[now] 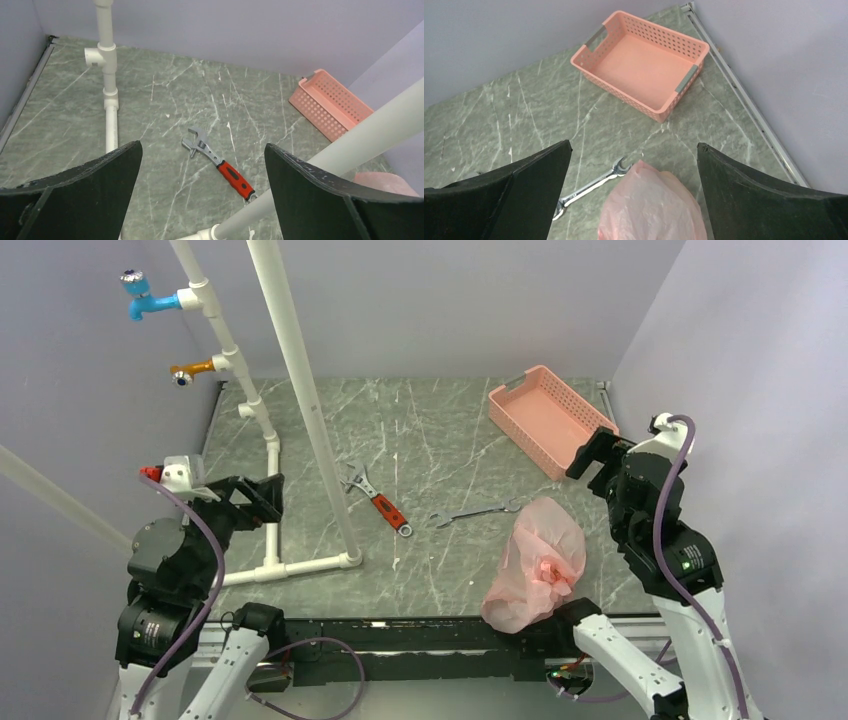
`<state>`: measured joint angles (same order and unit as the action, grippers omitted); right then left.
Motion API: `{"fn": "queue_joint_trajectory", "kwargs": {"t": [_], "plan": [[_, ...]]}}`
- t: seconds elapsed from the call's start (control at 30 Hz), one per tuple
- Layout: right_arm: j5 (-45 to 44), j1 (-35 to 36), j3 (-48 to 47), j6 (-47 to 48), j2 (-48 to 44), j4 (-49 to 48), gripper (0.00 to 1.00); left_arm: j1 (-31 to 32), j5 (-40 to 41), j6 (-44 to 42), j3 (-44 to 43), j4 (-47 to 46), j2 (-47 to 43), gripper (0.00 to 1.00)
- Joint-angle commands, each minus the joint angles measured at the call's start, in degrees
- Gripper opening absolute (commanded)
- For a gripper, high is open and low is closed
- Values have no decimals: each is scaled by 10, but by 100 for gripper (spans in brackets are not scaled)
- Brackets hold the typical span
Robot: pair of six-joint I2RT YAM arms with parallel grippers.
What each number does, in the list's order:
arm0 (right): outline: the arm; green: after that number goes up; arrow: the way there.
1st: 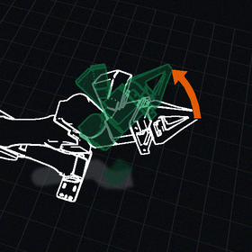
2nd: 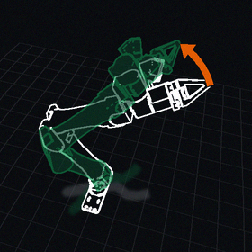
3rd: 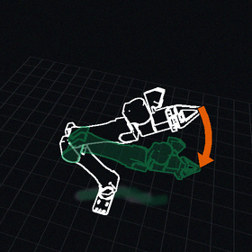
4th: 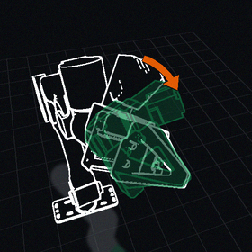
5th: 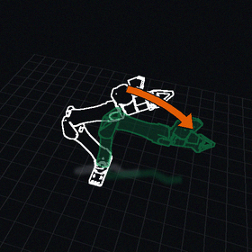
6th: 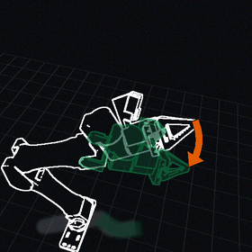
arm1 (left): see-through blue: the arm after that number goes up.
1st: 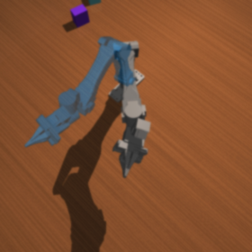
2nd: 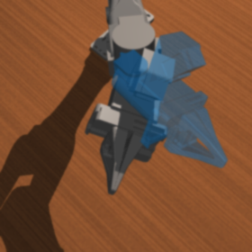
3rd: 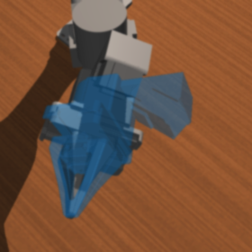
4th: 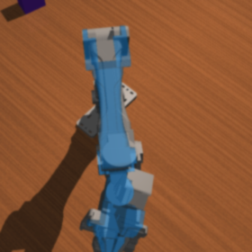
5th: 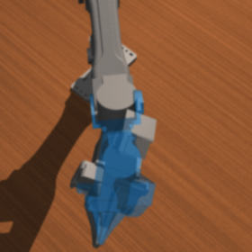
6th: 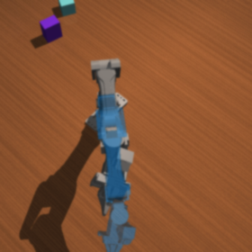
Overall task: Take the fake fruits out of the plastic bag
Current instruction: Move the plastic bag to the center of the board.
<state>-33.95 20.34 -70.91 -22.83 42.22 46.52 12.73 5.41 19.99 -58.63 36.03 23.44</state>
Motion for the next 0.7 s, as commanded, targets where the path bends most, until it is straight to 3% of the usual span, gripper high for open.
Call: {"fn": "queue_joint_trajectory", "kwargs": {"t": [0.0, 0.2, 0.57, 0.67], "plan": [[3, -2, -27, -27, -12, 62, 100, 2, -4, -5, 5, 10, -7, 99], [84, -2, 13, -57, -68, 85, 100, 2, -19, 8, 20, 7, -6, 99], [114, -1, 110, -236, -127, 219, 100, 2, -49, 34, 59, 3, -13, 99], [113, -1, 129, -254, -114, 241, 100, 2, -102, 34, 48, 13, 0, 99]]}}
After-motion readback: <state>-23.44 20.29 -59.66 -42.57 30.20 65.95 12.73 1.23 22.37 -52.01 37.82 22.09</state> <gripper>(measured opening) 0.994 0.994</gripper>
